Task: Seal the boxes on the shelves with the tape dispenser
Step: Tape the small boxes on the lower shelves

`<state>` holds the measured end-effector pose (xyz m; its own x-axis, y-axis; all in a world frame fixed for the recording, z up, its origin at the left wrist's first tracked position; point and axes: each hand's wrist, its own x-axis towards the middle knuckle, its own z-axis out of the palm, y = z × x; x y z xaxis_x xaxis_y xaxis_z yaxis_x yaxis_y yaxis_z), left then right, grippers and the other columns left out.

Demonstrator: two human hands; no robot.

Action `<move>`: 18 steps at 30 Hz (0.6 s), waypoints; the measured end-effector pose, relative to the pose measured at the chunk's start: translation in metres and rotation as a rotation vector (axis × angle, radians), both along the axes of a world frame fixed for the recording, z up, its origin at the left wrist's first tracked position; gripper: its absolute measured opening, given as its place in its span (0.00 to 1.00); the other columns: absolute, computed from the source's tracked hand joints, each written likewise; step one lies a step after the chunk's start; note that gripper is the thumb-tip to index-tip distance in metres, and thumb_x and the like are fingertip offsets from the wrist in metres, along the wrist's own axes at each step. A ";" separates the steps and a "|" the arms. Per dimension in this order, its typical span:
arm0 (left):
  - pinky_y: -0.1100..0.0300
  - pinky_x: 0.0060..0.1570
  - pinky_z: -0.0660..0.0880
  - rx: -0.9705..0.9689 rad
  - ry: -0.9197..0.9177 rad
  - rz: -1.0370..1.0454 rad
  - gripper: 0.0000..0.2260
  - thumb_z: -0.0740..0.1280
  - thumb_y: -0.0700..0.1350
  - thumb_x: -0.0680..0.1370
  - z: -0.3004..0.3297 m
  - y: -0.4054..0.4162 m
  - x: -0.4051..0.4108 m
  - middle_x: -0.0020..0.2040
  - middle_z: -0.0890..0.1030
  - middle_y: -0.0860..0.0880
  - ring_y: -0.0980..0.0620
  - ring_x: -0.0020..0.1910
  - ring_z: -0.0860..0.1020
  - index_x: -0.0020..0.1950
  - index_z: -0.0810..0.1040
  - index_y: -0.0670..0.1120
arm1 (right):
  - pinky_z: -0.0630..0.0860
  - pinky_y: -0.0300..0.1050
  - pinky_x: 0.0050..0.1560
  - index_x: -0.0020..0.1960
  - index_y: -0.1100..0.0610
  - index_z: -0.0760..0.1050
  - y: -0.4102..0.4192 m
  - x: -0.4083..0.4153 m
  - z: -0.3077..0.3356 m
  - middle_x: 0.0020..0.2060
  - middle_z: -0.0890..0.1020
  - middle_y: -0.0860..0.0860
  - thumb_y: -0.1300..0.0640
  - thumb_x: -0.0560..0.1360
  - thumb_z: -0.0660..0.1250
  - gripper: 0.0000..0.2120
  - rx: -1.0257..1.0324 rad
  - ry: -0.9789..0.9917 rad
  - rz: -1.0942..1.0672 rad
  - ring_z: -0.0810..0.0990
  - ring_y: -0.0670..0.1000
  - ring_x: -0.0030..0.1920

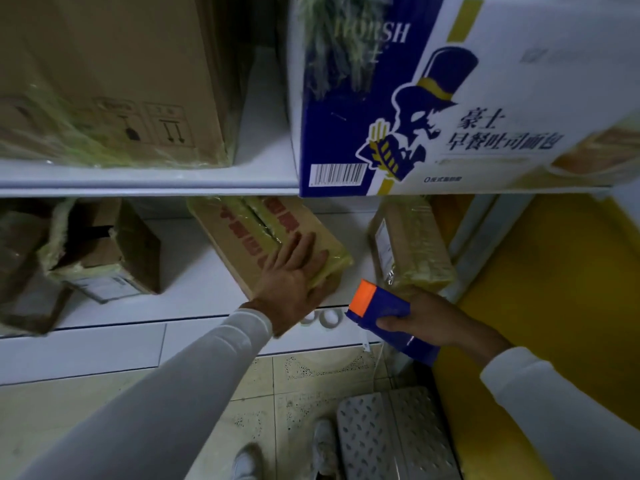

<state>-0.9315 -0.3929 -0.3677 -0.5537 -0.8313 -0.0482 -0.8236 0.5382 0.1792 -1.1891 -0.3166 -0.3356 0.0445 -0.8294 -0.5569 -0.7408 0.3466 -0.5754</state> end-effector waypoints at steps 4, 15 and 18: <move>0.44 0.74 0.43 0.041 -0.108 -0.045 0.31 0.48 0.66 0.77 0.001 -0.003 0.018 0.79 0.42 0.46 0.41 0.77 0.40 0.78 0.45 0.57 | 0.74 0.42 0.41 0.46 0.50 0.82 0.018 0.014 0.005 0.40 0.85 0.48 0.38 0.71 0.73 0.16 0.015 0.032 -0.041 0.83 0.48 0.42; 0.51 0.74 0.50 -0.362 -0.233 -0.491 0.33 0.73 0.53 0.71 0.016 -0.003 0.096 0.72 0.70 0.46 0.47 0.71 0.68 0.73 0.65 0.52 | 0.64 0.34 0.31 0.27 0.48 0.68 0.063 0.085 0.009 0.19 0.73 0.44 0.45 0.73 0.73 0.22 0.017 -0.138 -0.038 0.72 0.39 0.23; 0.46 0.76 0.47 -0.109 -0.310 -0.338 0.30 0.56 0.53 0.82 0.005 -0.005 0.097 0.79 0.46 0.50 0.49 0.78 0.46 0.77 0.40 0.56 | 0.65 0.33 0.31 0.26 0.48 0.68 0.070 0.101 0.010 0.20 0.75 0.43 0.46 0.74 0.73 0.21 0.004 -0.203 -0.045 0.73 0.39 0.23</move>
